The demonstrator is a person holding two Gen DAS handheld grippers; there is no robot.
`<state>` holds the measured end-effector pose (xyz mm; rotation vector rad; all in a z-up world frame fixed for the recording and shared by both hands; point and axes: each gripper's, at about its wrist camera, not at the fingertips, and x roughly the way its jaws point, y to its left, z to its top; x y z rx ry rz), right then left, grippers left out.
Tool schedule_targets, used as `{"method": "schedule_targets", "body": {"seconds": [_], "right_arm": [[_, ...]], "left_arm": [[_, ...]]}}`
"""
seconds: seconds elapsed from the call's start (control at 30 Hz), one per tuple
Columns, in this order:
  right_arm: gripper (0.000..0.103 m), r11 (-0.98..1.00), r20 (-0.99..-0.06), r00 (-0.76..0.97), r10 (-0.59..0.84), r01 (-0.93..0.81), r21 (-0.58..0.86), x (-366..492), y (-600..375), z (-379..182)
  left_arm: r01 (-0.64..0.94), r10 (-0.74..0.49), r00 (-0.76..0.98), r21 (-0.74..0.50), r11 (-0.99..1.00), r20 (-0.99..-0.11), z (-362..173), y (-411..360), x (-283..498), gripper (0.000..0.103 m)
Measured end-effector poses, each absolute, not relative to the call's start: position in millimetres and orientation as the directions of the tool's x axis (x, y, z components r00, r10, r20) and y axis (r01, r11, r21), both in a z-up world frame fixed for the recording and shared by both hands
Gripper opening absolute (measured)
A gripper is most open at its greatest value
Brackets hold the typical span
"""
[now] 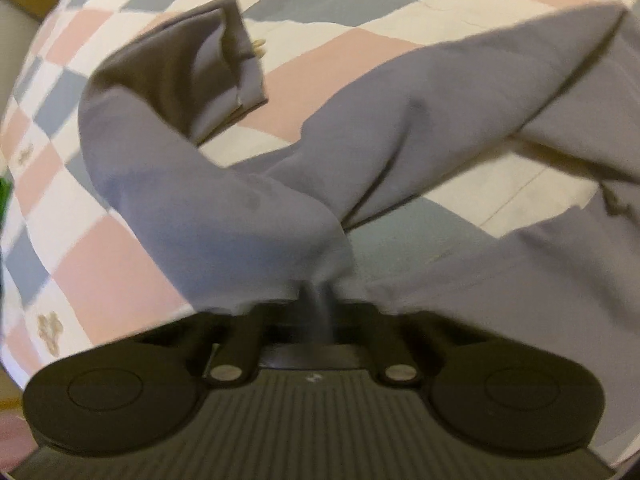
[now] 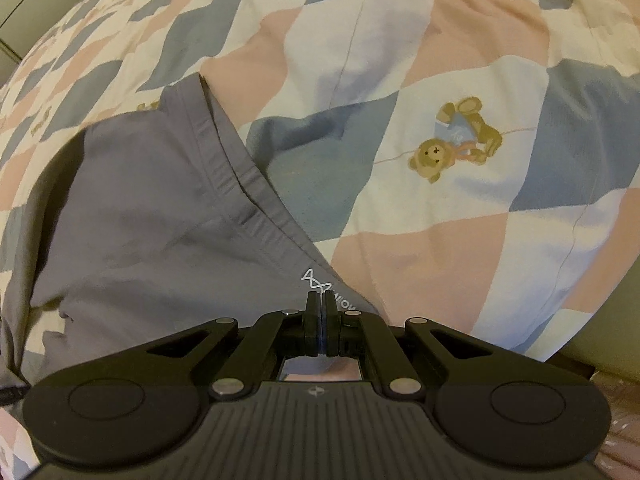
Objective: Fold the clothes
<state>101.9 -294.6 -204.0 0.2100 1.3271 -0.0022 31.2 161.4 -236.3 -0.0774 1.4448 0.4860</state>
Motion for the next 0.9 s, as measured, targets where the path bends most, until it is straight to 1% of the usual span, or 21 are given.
{"method": "schedule_targets", "body": {"seconds": [0.07, 0.13, 0.2, 0.23, 0.3, 0.33, 0.37, 0.43, 0.5, 0.57, 0.6, 0.63, 0.67, 0.73, 0.77, 0.8, 0.83, 0.9], "right_arm": [[0.003, 0.984, -0.962, 0.246, 0.117, 0.103, 0.146, 102.4, -294.7, -202.7], [0.003, 0.986, -0.961, 0.25, 0.121, 0.081, 0.145, 103.2, -294.6, -199.6], [0.003, 0.988, -0.958, 0.257, 0.127, 0.052, 0.145, 104.1, -294.5, -194.3], [0.003, 0.989, -0.957, 0.261, 0.129, 0.038, 0.144, 104.5, -294.8, -191.4], [0.003, 0.99, -0.955, 0.267, 0.129, 0.012, 0.137, 104.7, -295.8, -185.0], [0.003, 0.991, -0.955, 0.266, 0.128, 0.001, 0.133, 104.1, -296.4, -183.1], [0.003, 0.992, -0.957, 0.262, 0.127, -0.008, 0.13, 103.1, -297.1, -182.1], [0.003, 0.992, -0.961, 0.247, 0.126, -0.024, 0.124, 100.9, -298.7, -182.2], [0.003, 0.993, -0.971, 0.211, 0.117, -0.023, 0.115, 97.1, -301.1, -190.0], [0.003, 0.994, -0.979, 0.177, 0.107, -0.006, 0.107, 93.3, -304.0, -198.8], [0.003, 0.994, -0.981, 0.164, 0.103, 0.004, 0.105, 91.6, -305.2, -202.5], [0.003, 0.995, -0.983, 0.152, 0.101, 0.012, 0.104, 90.5, -306.0, -205.9], [0.003, 0.994, -0.983, 0.147, 0.106, 0.016, 0.11, 90.5, -305.7, -207.3], [0.004, 0.991, -0.979, 0.157, 0.127, 0.009, 0.13, 91.7, -302.3, -205.2], [0.009, 0.99, -0.975, 0.172, 0.139, -0.006, 0.14, 93.1, -299.1, -201.1], [0.024, 0.989, -0.972, 0.186, 0.145, -0.026, 0.143, 93.8, -294.9, -197.2], [0.028, 0.989, -0.969, 0.198, 0.147, -0.05, 0.139, 94.1, -289.9, -193.4], [0.032, 0.988, -0.967, 0.209, 0.147, -0.077, 0.134, 94.7, -283.2, -188.9]], "left_arm": [[-0.406, 0.277, 0.097, 0.216, 0.888, -0.956, -218.5, 170.5, 17.7, 0.0], [-0.445, 0.307, 0.17, 0.205, 0.872, -0.937, -190.5, 178.9, -3.1, 0.0], [-0.501, 0.334, 0.26, 0.169, 0.849, -0.906, -157.7, 189.1, -29.8, 0.0], [-0.549, 0.377, 0.307, 0.161, 0.82, -0.874, -136.9, 195.7, -50.3, 0.0], [-0.652, 0.467, 0.297, 0.18, 0.737, -0.833, -112.5, 213.3, -86.5, 0.0], [-0.722, 0.481, 0.264, 0.16, 0.673, -0.836, -108.1, 230.0, -109.2, 0.0], [-0.768, 0.463, 0.222, 0.138, 0.625, -0.858, -112.9, 245.9, -128.3, 0.0], [-0.826, 0.359, 0.162, 0.073, 0.559, -0.919, -129.4, 266.9, -155.6, 0.0], [-0.816, 0.279, 0.191, 0.005, 0.578, -0.941, -134.3, 263.2, -161.0, 0.0], [-0.745, 0.272, 0.229, 0.012, 0.667, -0.935, -130.3, 240.1, -141.3, 0.011], [-0.702, 0.271, 0.252, 0.017, 0.712, -0.929, -128.3, 227.8, -128.6, 0.027], [-0.656, 0.258, 0.284, 0.009, 0.755, -0.923, -128.4, 214.2, -112.4, 0.04], [-0.606, 0.243, 0.314, 0.003, 0.795, -0.918, -128.7, 200.6, -96.1, 0.041], [-0.516, 0.213, 0.334, 0.011, 0.857, -0.918, -134.5, 173.7, -63.9, 0.054], [-0.489, 0.221, 0.324, 0.037, 0.871, -0.92, -140.8, 164.6, -49.9, 0.056], [-0.463, 0.234, 0.313, 0.067, 0.884, -0.921, -147.3, 155.8, -36.0, 0.056], [-0.446, 0.283, 0.289, 0.133, 0.885, -0.914, -155.6, 149.2, -23.7, 0.056], [-0.414, 0.397, 0.242, 0.276, 0.867, -0.885, -174.4, 139.1, -1.6, 0.056]]}}
